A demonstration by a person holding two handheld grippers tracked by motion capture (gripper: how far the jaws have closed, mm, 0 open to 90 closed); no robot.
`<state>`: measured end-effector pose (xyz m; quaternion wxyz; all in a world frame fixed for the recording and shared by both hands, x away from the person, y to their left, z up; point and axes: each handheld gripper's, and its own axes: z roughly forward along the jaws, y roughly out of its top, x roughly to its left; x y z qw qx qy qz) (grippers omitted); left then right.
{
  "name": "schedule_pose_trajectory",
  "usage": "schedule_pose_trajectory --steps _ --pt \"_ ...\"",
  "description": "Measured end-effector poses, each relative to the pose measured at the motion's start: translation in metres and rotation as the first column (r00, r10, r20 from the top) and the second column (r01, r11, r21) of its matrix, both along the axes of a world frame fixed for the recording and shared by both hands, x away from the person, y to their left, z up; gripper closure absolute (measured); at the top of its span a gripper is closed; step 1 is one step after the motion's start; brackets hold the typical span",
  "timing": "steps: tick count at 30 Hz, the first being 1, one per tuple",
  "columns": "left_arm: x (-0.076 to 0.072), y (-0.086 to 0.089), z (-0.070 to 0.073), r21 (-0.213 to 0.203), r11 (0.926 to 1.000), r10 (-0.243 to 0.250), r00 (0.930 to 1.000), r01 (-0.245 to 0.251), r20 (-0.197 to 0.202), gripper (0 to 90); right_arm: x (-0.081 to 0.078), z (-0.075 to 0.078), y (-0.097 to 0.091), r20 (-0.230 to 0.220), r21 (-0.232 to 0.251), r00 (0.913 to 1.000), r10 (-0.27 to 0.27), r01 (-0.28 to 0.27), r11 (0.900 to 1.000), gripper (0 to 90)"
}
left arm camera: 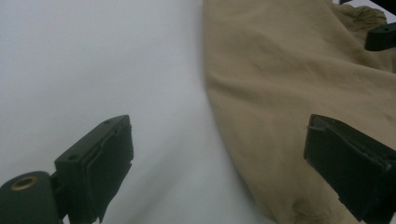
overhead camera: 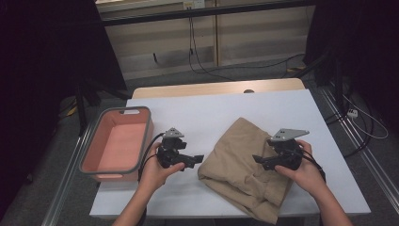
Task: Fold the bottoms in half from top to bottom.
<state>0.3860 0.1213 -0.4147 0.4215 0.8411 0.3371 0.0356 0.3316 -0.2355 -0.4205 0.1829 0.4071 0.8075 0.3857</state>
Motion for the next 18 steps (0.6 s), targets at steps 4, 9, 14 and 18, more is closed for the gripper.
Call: schedule_pose_trajectory --steps 4,9,14,18 --pt "-0.004 -0.005 -0.001 -0.009 0.9999 -0.010 0.9999 0.010 -0.009 8.4 0.000 -0.009 -0.002 -0.017 -0.019 0.9998 -0.007 0.007 0.9998 18.4" --pt "-0.009 -0.009 -0.003 -0.008 0.9999 -0.009 1.0000 0.009 -0.003 8.6 -0.004 -0.021 -0.008 -0.032 -0.053 0.9993 -0.017 0.016 0.9985 18.2" --pt "-0.014 -0.016 -0.009 0.004 0.9997 -0.023 0.9997 0.023 -0.013 8.7 -0.008 -0.020 -0.010 -0.008 -0.046 0.9997 -0.022 0.021 0.9987 17.9" --pt "-0.018 -0.018 -0.014 0.017 0.9996 -0.022 0.9997 0.022 -0.014 10.0 -0.010 -0.018 -0.010 0.002 -0.038 0.9997 -0.026 0.026 0.9990 16.9"
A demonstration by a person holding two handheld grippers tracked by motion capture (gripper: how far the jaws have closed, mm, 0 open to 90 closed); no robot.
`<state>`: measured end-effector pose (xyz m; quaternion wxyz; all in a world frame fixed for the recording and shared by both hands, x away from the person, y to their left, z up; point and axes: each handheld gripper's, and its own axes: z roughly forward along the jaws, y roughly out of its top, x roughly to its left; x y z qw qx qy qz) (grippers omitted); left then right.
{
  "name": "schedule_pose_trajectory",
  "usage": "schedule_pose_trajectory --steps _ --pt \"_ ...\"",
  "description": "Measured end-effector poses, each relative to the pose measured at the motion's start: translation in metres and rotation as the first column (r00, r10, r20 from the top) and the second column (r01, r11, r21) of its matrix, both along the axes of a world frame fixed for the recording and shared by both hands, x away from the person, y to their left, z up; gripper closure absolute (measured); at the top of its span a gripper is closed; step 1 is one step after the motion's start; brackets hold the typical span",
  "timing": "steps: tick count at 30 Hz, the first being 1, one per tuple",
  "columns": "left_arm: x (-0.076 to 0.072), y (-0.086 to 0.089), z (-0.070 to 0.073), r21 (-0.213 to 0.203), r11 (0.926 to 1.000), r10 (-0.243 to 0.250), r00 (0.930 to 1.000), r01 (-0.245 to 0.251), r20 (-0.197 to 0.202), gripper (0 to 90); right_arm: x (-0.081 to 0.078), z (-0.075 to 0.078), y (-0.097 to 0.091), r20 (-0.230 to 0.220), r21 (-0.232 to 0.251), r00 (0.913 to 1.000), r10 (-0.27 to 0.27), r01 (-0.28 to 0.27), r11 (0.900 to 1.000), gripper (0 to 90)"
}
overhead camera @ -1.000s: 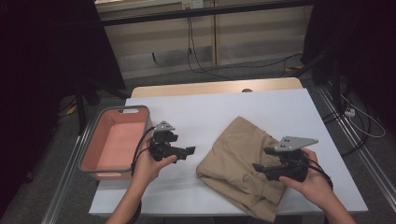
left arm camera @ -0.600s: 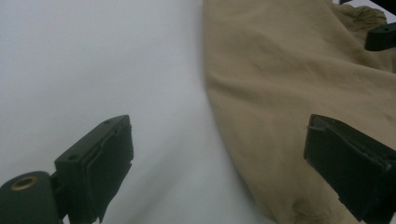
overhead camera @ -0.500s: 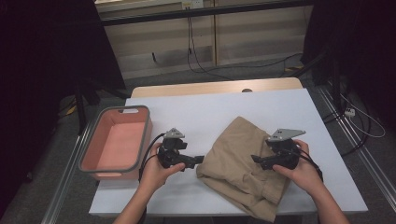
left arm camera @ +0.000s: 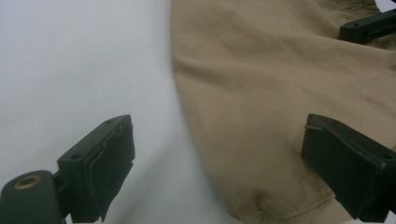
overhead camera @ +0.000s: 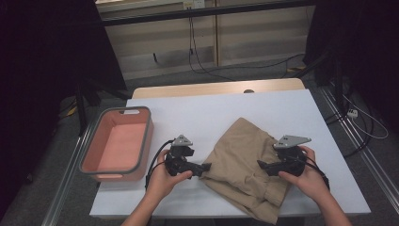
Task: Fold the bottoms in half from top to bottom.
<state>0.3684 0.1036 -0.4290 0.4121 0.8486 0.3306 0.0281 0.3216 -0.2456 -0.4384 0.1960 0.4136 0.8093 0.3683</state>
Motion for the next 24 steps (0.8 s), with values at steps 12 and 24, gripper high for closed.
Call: schedule_pose_trajectory --steps 12,24 --pt "-0.013 0.008 -0.015 0.053 0.9985 0.016 0.9998 -0.016 -0.013 22.3 -0.004 0.007 -0.004 0.045 0.049 0.9986 -0.029 0.027 0.9984 15.5" --pt "-0.016 0.001 -0.022 0.062 0.9980 -0.010 0.9986 0.013 -0.052 46.1 -0.004 0.009 -0.002 0.061 0.051 0.9974 -0.037 0.034 0.9981 14.7"
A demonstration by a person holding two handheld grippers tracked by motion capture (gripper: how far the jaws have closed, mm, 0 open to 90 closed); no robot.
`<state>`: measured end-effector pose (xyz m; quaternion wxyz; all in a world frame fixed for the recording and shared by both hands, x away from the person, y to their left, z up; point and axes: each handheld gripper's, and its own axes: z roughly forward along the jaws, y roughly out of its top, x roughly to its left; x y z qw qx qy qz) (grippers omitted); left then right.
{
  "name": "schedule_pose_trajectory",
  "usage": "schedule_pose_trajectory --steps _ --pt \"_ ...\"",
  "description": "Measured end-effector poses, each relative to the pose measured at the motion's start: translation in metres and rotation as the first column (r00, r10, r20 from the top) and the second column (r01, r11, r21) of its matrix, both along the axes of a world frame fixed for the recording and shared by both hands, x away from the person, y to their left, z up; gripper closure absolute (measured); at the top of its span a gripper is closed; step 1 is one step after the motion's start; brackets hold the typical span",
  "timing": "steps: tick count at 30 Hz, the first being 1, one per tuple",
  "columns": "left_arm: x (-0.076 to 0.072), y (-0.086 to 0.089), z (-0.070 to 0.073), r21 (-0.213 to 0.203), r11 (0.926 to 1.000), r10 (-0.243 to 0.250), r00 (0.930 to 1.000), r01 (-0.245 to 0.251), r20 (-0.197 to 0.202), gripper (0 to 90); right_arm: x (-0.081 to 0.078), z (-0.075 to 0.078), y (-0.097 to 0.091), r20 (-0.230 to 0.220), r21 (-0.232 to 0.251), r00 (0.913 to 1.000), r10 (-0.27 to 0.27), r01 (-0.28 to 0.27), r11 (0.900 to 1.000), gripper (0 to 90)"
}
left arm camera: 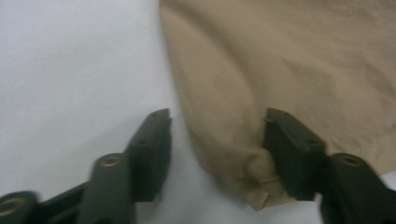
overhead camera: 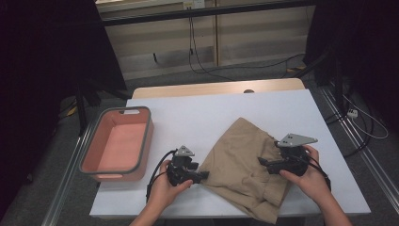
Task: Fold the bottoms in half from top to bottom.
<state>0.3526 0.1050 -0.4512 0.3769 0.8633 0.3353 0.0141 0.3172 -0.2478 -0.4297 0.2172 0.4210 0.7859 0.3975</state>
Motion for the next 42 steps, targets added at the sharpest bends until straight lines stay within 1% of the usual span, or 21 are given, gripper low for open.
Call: schedule_pose_trajectory --steps 1,3,4,7,9,11,13,15,16,17,19,20,24,27,28,33,34,35,37,38,42 --pt "-0.001 -0.001 0.000 0.004 1.0000 -0.008 1.0000 0.008 0.004 49.9 0.000 0.000 0.000 0.001 -0.002 1.0000 -0.001 0.001 1.0000 14.7" --pt "-0.002 -0.003 0.000 0.001 0.9999 -0.012 0.9999 0.012 -0.006 56.8 0.000 0.000 -0.001 0.002 0.001 1.0000 -0.003 0.003 1.0000 14.7" --pt "-0.002 -0.004 0.001 0.009 0.9999 -0.012 0.9999 0.012 -0.002 59.5 0.000 0.000 -0.001 0.003 0.002 1.0000 -0.006 0.006 1.0000 14.6" --pt "-0.002 -0.006 0.002 0.024 0.9995 -0.018 0.9998 0.018 -0.013 69.2 0.000 0.001 0.000 0.009 0.008 0.9999 -0.005 0.005 1.0000 14.7" --pt "-0.003 -0.006 0.003 0.034 0.9993 -0.013 0.9999 0.014 -0.006 73.7 -0.001 0.002 0.001 0.012 0.009 0.9999 -0.004 0.004 1.0000 14.6" --pt "-0.002 -0.006 0.004 0.045 0.9989 -0.011 0.9999 0.012 -0.013 79.6 -0.001 0.002 0.002 0.014 0.010 0.9999 0.000 0.000 1.0000 14.7" --pt "0.000 -0.006 0.005 0.046 0.9989 -0.013 0.9996 0.014 -0.027 81.8 -0.001 0.002 0.002 0.017 0.010 0.9998 -0.001 0.000 1.0000 14.6" --pt "0.002 -0.005 0.006 0.042 0.9991 -0.006 0.9991 0.008 -0.042 82.9 -0.001 0.002 0.001 0.019 0.009 0.9998 -0.003 0.003 1.0000 14.7" --pt "0.004 -0.004 0.008 0.048 0.9988 -0.007 0.9990 0.009 -0.045 83.3 -0.001 0.002 0.001 0.020 0.010 0.9998 -0.005 0.005 0.9999 14.6" --pt "0.005 -0.003 0.008 0.041 0.9991 -0.001 0.9990 0.003 -0.045 83.5 -0.001 0.002 0.000 0.022 0.011 0.9997 -0.006 0.005 0.9999 14.6" --pt "0.010 0.000 0.010 0.043 0.9991 0.009 0.9986 -0.007 -0.052 83.7 -0.001 0.003 -0.001 0.025 0.013 0.9996 -0.012 0.011 0.9998 14.6" --pt "0.013 0.001 0.010 0.031 0.9993 0.021 0.9982 -0.019 -0.056 83.8 -0.001 0.003 -0.002 0.027 0.013 0.9995 -0.014 0.013 0.9998 14.6" --pt "0.023 0.007 0.012 0.028 0.9988 0.041 0.9973 -0.039 -0.062 83.9 -0.001 0.004 -0.004 0.034 0.018 0.9990 -0.027 0.027 0.9995 14.6" --pt "0.030 0.010 0.013 0.029 0.9984 0.051 0.9971 -0.049 -0.057 83.9 -0.002 0.005 -0.006 0.040 0.022 0.9986 -0.035 0.034 0.9992 14.6" --pt "0.031 0.010 0.014 0.024 0.9977 0.065 0.9965 -0.063 -0.054 83.9 -0.002 0.005 -0.006 0.041 0.025 0.9984 -0.038 0.037 0.9990 14.6" --pt "0.042 0.016 0.018 0.032 0.9968 0.075 0.9963 -0.074 -0.042 83.9 -0.002 0.006 -0.008 0.051 0.031 0.9975 -0.049 0.048 0.9984 14.6" --pt "0.043 0.016 0.017 0.024 0.9963 0.084 0.9956 -0.083 -0.042 83.9 -0.002 0.005 -0.008 0.050 0.032 0.9976 -0.049 0.047 0.9984 14.6" --pt "0.045 0.018 0.018 0.032 0.9966 0.078 0.9961 -0.076 -0.041 83.9 -0.002 0.005 -0.009 0.049 0.031 0.9976 -0.049 0.047 0.9984 14.5" --pt "0.048 0.018 0.019 0.035 0.9951 0.093 0.9952 -0.092 -0.029 84.0 -0.002 0.005 -0.009 0.052 0.027 0.9973 -0.051 0.050 0.9984 14.5" --pt "0.050 0.019 0.020 0.035 0.9956 0.088 0.9957 -0.087 -0.031 84.1 -0.003 0.005 -0.009 0.052 0.025 0.9973 -0.052 0.051 0.9984 14.5" --pt "0.059 0.022 0.024 0.048 0.9935 0.103 0.9945 -0.103 -0.014 84.4 -0.003 0.005 -0.010 0.051 0.027 0.9971 -0.057 0.056 0.9981 14.3"
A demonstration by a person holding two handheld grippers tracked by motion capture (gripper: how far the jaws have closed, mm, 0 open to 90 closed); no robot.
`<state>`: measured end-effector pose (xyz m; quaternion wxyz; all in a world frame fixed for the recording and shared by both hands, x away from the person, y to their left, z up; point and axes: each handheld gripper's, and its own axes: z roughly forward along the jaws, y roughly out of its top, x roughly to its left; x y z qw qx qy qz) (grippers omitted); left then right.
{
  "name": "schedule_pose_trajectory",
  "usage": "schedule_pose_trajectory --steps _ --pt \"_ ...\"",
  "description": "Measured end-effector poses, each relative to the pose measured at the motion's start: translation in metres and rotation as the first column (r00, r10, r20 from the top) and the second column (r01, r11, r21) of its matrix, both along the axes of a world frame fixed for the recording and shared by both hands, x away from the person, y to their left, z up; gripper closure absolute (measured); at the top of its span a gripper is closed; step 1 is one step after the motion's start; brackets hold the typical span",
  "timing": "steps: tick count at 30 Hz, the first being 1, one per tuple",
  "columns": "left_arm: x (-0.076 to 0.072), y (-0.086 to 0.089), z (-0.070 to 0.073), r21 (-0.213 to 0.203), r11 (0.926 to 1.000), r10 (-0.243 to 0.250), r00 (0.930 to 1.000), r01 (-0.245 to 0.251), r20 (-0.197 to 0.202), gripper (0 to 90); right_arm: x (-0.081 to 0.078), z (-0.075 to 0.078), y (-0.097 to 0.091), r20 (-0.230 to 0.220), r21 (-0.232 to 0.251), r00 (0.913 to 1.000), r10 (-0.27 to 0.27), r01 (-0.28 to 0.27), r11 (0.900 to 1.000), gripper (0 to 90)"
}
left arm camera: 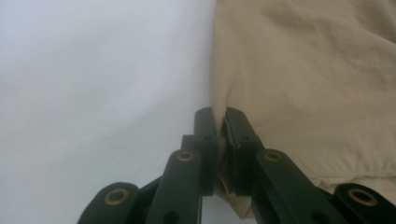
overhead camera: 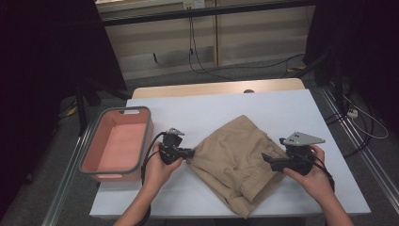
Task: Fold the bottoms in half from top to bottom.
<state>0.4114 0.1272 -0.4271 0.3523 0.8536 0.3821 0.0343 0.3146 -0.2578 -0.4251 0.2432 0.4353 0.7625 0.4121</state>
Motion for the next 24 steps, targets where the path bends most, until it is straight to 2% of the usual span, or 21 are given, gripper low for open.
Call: schedule_pose_trajectory --steps 3,10,19,24 --pt "0.007 0.002 0.002 0.001 0.9997 0.026 0.9996 -0.026 0.012 84.6 0.000 0.000 0.000 0.002 0.001 1.0000 -0.001 0.001 1.0000 14.3" --pt "0.023 0.008 0.004 0.000 0.9980 0.062 0.9980 -0.062 0.013 84.7 0.000 -0.001 -0.001 0.003 -0.007 1.0000 -0.005 0.005 1.0000 14.3" --pt "0.043 0.011 0.014 0.029 0.9957 0.087 0.9959 -0.087 0.026 84.9 0.001 -0.003 0.001 0.000 -0.009 1.0000 -0.002 0.002 1.0000 14.2" --pt "0.052 0.012 0.016 0.032 0.9944 0.100 0.9946 -0.101 0.027 85.0 0.002 -0.004 0.001 -0.001 -0.011 1.0000 -0.004 0.004 0.9999 14.2"
